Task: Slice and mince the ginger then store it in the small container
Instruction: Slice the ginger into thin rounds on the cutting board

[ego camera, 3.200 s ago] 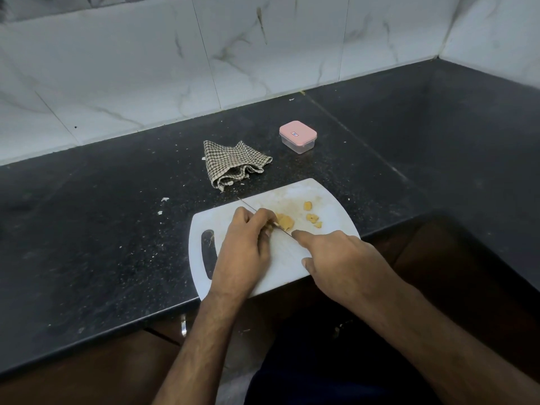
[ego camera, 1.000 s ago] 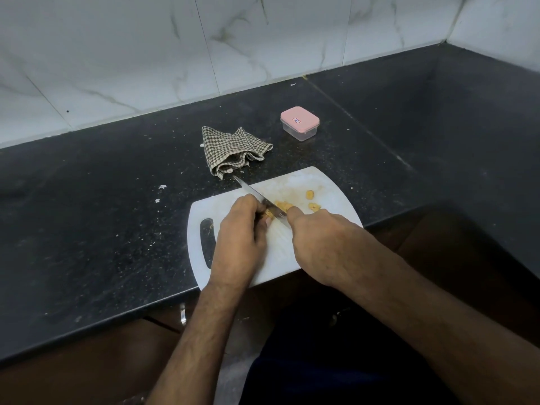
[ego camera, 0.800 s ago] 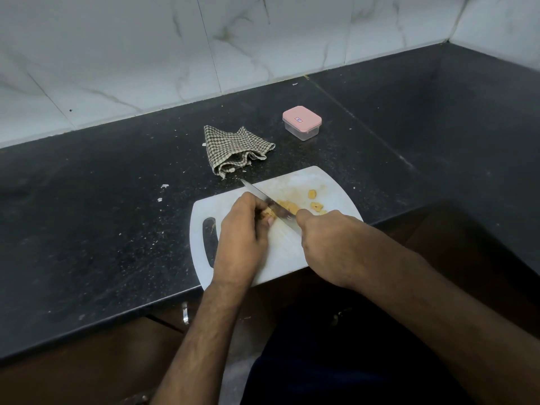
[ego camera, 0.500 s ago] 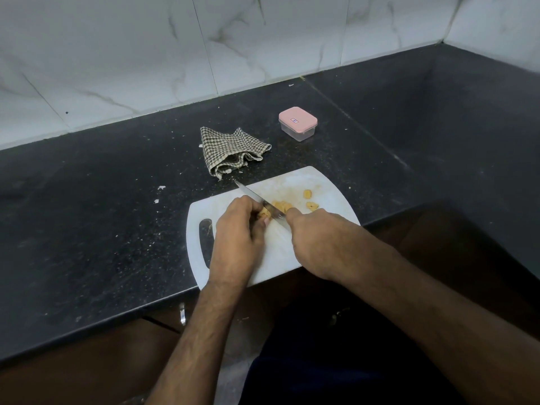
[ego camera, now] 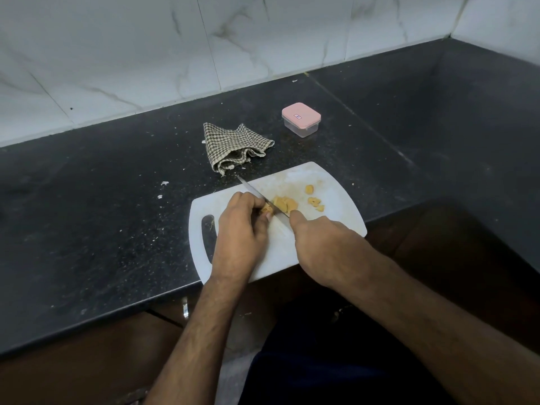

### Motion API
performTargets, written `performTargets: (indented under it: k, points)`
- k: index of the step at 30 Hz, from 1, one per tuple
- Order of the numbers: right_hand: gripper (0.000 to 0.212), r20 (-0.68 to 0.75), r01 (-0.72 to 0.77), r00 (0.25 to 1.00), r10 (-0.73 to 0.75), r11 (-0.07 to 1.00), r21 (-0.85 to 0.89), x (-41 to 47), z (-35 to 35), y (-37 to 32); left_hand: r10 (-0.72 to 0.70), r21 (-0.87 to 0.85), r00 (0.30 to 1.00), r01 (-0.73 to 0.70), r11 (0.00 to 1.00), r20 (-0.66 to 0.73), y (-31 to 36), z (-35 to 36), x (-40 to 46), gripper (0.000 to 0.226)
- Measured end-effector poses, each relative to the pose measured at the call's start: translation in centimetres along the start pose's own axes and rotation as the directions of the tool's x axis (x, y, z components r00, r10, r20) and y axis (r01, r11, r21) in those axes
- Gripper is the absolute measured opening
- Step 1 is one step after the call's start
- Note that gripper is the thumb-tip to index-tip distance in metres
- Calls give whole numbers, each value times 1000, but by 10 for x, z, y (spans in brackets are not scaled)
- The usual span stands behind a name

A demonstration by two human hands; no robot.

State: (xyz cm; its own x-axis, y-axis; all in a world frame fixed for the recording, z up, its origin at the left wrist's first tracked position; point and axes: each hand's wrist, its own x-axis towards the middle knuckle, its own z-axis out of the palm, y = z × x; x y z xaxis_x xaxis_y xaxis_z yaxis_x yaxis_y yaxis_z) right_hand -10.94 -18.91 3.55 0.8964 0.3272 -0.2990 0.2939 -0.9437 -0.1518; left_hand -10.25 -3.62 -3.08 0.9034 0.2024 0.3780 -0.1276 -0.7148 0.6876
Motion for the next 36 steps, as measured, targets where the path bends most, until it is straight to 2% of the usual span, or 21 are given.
performTargets:
  k: [3,6,9,15,19,25,30,36]
  points:
    - [39,17,3,1000,-4,999,50,-3,2,6,-13,10,1000,13,1000,1,0,-1,-1,16]
    - [21,2,15,1000,-15,996,84,-7,-1,12,-11,5,1000,11,1000,-6,-1,-5,1,16]
    - [17,-46,23,999,-18,995,100,-11,-4,20,-22,-1,1000,22,1000,-10,0,-6,0,16]
    - [27,-164,61,985,-55,998,33,-18,-4,24,-39,-3,999,39,999,3,3,-3,-3,13]
    - [43,-229,78,970,-79,997,-18,-21,4,20,-31,-38,999,32,999,42,6,-4,-2,29]
    - [40,-234,50,971,-55,998,-29,-20,12,20,70,76,994,-76,994,81,7,-3,-5,17]
    - [27,-243,59,968,-65,998,-35,-22,14,22,79,76,991,-87,993,105,0,0,-2,22]
    - [21,-191,73,980,-59,995,67,-28,4,26,88,75,989,-97,992,115,-3,3,-2,26]
